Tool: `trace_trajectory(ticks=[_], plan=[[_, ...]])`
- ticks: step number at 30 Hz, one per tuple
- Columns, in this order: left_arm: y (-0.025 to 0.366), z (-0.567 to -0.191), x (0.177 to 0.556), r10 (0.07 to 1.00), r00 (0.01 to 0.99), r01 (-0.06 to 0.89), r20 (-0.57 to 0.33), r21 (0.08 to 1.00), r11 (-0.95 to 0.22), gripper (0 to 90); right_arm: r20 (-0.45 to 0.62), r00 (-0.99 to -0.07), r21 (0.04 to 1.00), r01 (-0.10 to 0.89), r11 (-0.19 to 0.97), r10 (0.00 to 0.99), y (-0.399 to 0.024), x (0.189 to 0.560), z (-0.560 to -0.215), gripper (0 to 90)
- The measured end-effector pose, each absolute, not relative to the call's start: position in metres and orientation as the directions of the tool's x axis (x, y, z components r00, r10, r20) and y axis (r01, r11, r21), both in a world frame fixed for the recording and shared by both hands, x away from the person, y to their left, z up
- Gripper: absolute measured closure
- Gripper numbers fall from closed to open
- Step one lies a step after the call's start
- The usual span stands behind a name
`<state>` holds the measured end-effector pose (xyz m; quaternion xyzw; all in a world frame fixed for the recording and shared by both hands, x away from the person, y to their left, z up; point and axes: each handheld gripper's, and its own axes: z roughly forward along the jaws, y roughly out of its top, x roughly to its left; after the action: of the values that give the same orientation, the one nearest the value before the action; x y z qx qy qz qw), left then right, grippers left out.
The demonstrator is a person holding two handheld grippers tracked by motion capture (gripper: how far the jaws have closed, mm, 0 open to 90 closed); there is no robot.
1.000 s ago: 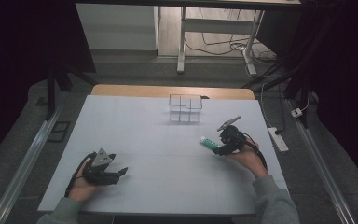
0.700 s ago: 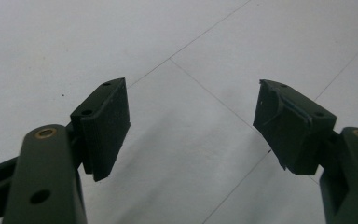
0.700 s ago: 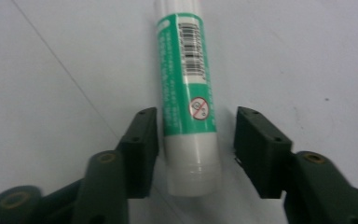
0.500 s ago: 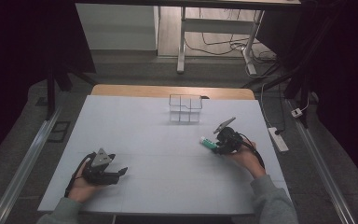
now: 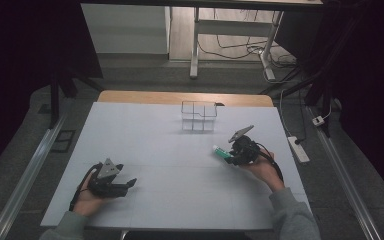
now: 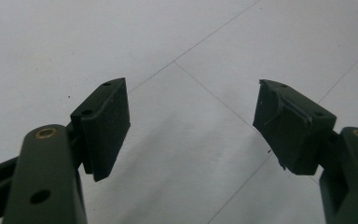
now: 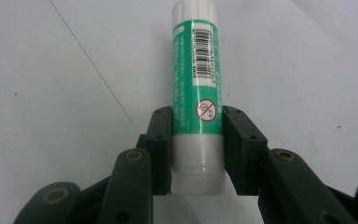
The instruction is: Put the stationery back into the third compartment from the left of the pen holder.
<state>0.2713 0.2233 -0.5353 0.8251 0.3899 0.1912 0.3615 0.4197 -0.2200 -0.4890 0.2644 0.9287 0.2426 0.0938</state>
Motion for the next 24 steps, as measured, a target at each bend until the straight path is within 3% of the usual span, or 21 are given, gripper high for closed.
trace_trajectory(ticks=[24], plan=[[0.213, -0.529, 0.271, 0.772, 0.631, 0.464, 0.073, 0.762, -0.452, 26.8, 0.0, -0.869, 0.568, 0.408, 0.715, 0.495, -0.203, 0.404, -0.475, 65.0]])
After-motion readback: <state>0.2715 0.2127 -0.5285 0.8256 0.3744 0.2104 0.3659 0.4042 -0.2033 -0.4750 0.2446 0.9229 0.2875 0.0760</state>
